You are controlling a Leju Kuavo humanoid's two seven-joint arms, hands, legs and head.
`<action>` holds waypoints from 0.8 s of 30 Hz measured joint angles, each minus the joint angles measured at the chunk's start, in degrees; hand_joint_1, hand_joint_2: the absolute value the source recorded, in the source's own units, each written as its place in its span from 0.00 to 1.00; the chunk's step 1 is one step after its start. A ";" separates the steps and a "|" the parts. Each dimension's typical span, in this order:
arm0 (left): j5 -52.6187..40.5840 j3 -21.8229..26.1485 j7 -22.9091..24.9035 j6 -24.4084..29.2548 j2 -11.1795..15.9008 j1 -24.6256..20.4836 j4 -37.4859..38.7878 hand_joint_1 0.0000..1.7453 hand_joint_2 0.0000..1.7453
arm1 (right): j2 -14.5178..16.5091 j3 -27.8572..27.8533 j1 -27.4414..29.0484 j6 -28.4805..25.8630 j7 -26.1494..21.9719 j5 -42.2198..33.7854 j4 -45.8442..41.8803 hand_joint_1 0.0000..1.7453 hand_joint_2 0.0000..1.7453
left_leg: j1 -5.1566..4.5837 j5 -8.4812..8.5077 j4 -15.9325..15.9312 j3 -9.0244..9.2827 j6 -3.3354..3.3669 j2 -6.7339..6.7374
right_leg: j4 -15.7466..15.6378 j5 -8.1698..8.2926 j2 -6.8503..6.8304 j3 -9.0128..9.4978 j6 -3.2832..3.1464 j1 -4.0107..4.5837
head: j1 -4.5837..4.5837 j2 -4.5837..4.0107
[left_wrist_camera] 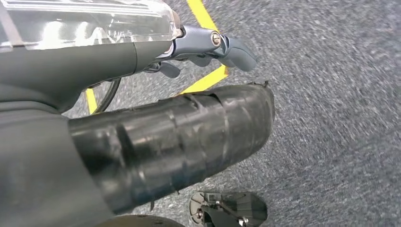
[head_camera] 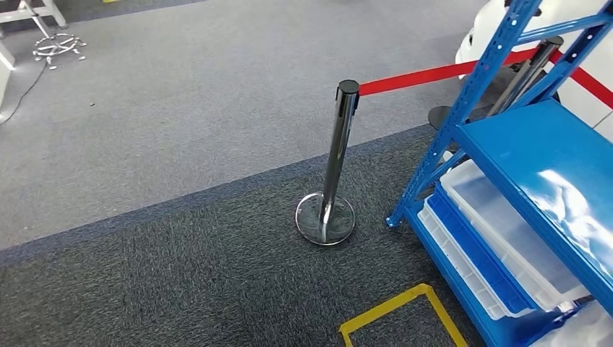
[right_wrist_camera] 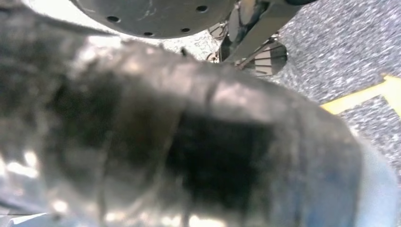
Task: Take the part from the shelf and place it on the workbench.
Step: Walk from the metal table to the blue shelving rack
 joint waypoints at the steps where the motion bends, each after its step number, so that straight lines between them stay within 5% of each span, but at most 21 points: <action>1: 0.00 0.01 0.00 0.00 -0.01 -0.04 0.00 0.00 0.00 | -0.01 0.00 0.05 0.00 0.00 0.00 0.00 0.00 0.00 | 0.00 -0.13 0.06 0.10 -0.08 0.66 | -1.71 1.43 -0.28 0.95 0.08 -0.06 | 0.01 0.00; 4: 0.00 0.01 0.00 -0.02 -0.04 -0.09 0.00 0.00 0.00 | -0.05 0.00 0.04 0.00 0.00 0.04 0.00 0.00 0.00 | -0.19 -0.79 0.56 0.48 -0.73 2.21 | -12.96 6.37 -3.56 6.82 -0.39 0.11 | -0.02 0.00; 6: 0.00 0.01 0.00 -0.03 -0.04 -0.13 0.00 0.00 0.00 | -0.07 0.00 -0.06 0.00 0.00 0.07 0.00 0.00 0.00 | -0.45 -1.20 0.84 0.67 -1.33 3.06 | -15.61 6.85 -4.71 7.98 -1.13 0.51 | -0.07 0.00; 8: 0.00 0.01 0.00 -0.04 -0.04 -0.24 0.00 0.00 0.00 | -0.06 -0.01 -0.05 0.00 0.00 0.07 0.00 0.00 0.00 | -0.45 -1.47 0.87 0.91 -1.93 3.88 | -15.74 7.07 -3.50 7.91 -1.77 0.51 | -0.09 0.00; 10: 0.00 0.01 -0.01 -0.04 -0.04 -0.29 0.00 0.00 0.00 | -0.04 -0.02 -0.06 0.00 0.00 0.08 0.00 0.00 0.00 | -0.18 -2.92 2.52 0.50 -2.54 2.54 | -16.17 7.43 -2.38 8.06 -2.47 0.20 | -0.15 0.00; 13: -0.01 0.01 0.02 -0.08 -0.04 -0.19 0.00 0.00 0.00 | -0.04 -0.03 -0.15 0.07 0.00 0.09 0.00 0.00 0.00 | 0.21 -8.44 12.73 -4.02 -3.17 -1.15 | -16.30 7.72 -0.56 7.95 -3.10 0.11 | -0.27 0.00; 15: -0.02 0.01 0.08 -0.09 -0.03 -0.05 0.00 0.00 0.00 | -0.04 -0.04 -0.11 0.23 0.01 0.09 0.00 0.00 0.00 | 0.27 -9.43 17.51 -6.41 -3.32 -1.68 | -16.07 7.72 0.99 7.83 -3.15 0.19 | -0.28 0.00; 17: -0.01 0.01 0.16 -0.09 -0.02 0.03 0.00 0.00 0.00 | -0.04 -0.04 -0.07 0.44 0.02 0.09 0.00 0.00 0.00 | 0.32 -6.01 13.63 -4.88 -3.17 -2.09 | -15.79 7.67 2.58 7.83 -3.08 0.16 | -0.29 0.00; 19: -0.01 0.01 0.20 -0.09 0.02 0.04 0.00 0.00 0.00 | -0.04 -0.04 -0.11 0.69 0.02 0.09 0.00 0.00 0.00 | 0.44 -2.37 5.78 -1.64 -2.84 -4.35 | -15.47 7.57 3.96 7.71 -2.77 0.18 | -0.28 0.00; 21: -0.03 0.01 0.19 -0.10 0.04 -0.05 0.00 0.00 0.00 | -0.05 -0.04 -0.16 0.90 0.09 0.14 0.00 0.00 0.00 | 0.41 -1.34 1.93 -0.12 -2.57 -6.15 | -15.29 7.67 5.12 7.31 -2.07 0.16 | -0.25 0.00; 24: -0.04 0.02 0.19 -0.11 0.02 -0.32 0.00 0.00 0.00 | -0.07 -0.06 0.03 0.96 0.30 0.33 0.01 0.00 0.00 | 0.42 -1.02 1.40 0.12 -1.72 -4.87 | -15.24 7.83 5.79 6.85 -0.98 0.09 | -0.23 0.00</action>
